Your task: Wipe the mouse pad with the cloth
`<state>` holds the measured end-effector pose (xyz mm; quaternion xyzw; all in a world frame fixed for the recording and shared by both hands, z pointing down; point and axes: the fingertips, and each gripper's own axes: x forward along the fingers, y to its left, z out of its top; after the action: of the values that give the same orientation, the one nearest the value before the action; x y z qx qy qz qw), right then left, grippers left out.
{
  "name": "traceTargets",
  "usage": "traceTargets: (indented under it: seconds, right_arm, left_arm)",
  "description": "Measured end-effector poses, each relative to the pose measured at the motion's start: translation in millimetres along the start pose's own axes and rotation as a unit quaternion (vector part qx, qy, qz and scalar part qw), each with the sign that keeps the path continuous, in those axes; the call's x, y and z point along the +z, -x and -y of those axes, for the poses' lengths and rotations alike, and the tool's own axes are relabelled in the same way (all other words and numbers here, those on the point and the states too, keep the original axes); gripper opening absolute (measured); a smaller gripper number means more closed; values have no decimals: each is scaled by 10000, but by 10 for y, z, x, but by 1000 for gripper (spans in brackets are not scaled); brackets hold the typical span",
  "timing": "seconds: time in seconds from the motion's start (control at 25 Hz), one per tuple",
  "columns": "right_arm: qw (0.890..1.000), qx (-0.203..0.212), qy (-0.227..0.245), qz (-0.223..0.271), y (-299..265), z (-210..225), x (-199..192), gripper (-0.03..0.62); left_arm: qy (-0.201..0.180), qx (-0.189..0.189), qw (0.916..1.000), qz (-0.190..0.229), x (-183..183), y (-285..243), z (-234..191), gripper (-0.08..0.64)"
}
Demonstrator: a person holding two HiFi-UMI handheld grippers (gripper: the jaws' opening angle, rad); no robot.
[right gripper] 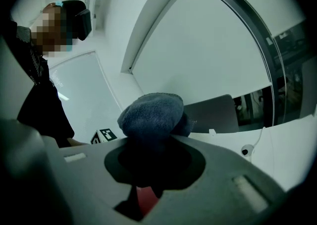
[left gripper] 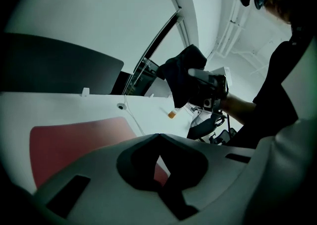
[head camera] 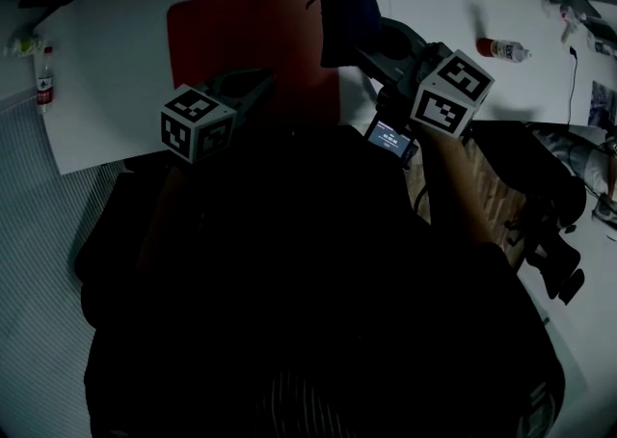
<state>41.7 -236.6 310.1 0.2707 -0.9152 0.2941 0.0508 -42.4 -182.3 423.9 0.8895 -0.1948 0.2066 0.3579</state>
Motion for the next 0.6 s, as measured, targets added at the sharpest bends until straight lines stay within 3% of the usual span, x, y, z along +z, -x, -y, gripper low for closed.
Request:
traceTargets:
  seconds: [0.28,0.6]
  right_arm:
    - [9993,175,-214,-243,35,195,-224,69]
    - [9979,284,-369,-460,-7,283,-506,69]
  left_arm:
    - [279,83,9995,142,-93,-149,105,8]
    - [382,278,9989,-23,-313,-202,67,8]
